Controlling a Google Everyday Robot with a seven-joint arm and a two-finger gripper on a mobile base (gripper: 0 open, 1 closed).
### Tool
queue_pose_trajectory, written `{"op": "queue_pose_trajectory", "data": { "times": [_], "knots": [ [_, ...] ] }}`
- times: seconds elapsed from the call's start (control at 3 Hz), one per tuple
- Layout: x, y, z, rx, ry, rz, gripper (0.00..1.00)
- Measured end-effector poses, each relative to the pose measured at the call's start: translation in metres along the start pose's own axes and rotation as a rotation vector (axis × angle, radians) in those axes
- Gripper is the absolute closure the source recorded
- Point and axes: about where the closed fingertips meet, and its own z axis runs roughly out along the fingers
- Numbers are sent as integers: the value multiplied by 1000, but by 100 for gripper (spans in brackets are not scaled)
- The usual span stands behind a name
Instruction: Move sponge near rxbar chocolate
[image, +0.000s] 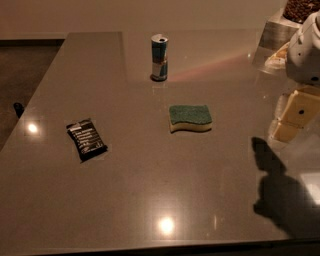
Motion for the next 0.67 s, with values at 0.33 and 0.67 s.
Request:
{"op": "queue_pose_trajectory", "data": {
  "times": [0.33, 0.67],
  "knots": [
    [0, 0, 0, 0, 0, 0, 0],
    [-9, -3, 8, -16, -30, 6, 0]
  ]
}}
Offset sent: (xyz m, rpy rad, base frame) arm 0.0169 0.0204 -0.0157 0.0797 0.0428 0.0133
